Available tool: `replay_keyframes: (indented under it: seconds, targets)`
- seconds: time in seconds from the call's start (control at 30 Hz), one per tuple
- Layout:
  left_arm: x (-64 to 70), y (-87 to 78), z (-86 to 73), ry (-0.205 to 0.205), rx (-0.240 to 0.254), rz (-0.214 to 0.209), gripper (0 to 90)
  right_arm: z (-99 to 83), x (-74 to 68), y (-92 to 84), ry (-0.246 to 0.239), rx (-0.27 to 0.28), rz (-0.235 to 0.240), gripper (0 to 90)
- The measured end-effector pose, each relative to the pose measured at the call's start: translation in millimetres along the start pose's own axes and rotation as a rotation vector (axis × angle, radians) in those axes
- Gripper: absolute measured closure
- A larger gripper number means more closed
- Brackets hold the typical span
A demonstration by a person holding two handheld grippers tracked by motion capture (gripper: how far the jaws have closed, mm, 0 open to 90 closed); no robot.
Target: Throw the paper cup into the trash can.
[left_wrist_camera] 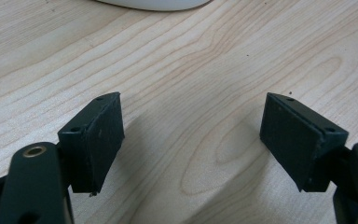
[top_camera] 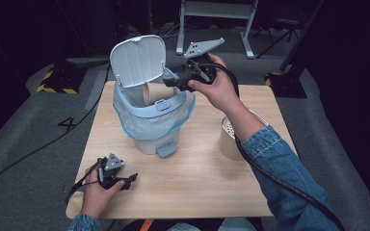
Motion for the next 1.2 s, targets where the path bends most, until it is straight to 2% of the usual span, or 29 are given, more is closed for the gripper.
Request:
replay_keyframes:
  seconds: [0.03,0.1,0.23,0.43,0.8,1.2]
  targets:
    - [0.0,0.0,0.0,0.001,0.0,0.0,21.9,-3.2,0.6,-2.8,-0.013,-0.016,-0.002,50.1]
    - [-0.1,-0.1,0.0,0.003,-0.002,0.001,21.9,-8.6,0.7,-8.0,-0.015,-0.026,0.004,50.0]
    - [-0.3,-0.2,0.1,0.003,-0.002,0.0,21.9,-20.1,-2.5,-25.3,-0.009,-0.012,0.008,45.8]
    - [-0.3,0.0,0.1,0.002,-0.001,-0.001,21.9,-40.4,-10.3,-66.4,0.038,0.012,-0.009,38.8]
    - [-0.5,0.2,0.6,-0.002,-0.003,0.0,21.9,-82.6,-21.8,-137.4,0.099,-0.046,-0.079,34.1]
    - [-0.7,0.3,0.9,0.001,-0.002,-0.001,21.9,-126.7,-36.8,-191.3,0.157,-0.084,-0.136,31.7]
Point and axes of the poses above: each handheld gripper's, and its own axes: y roughly forward along the jaws, z roughly out of its top, x roughly to its right, the point moved 1 cm from there along y, roughly forward along the jaws, and after that the axes turned 15 degrees about -y, right-handed, at the moved point
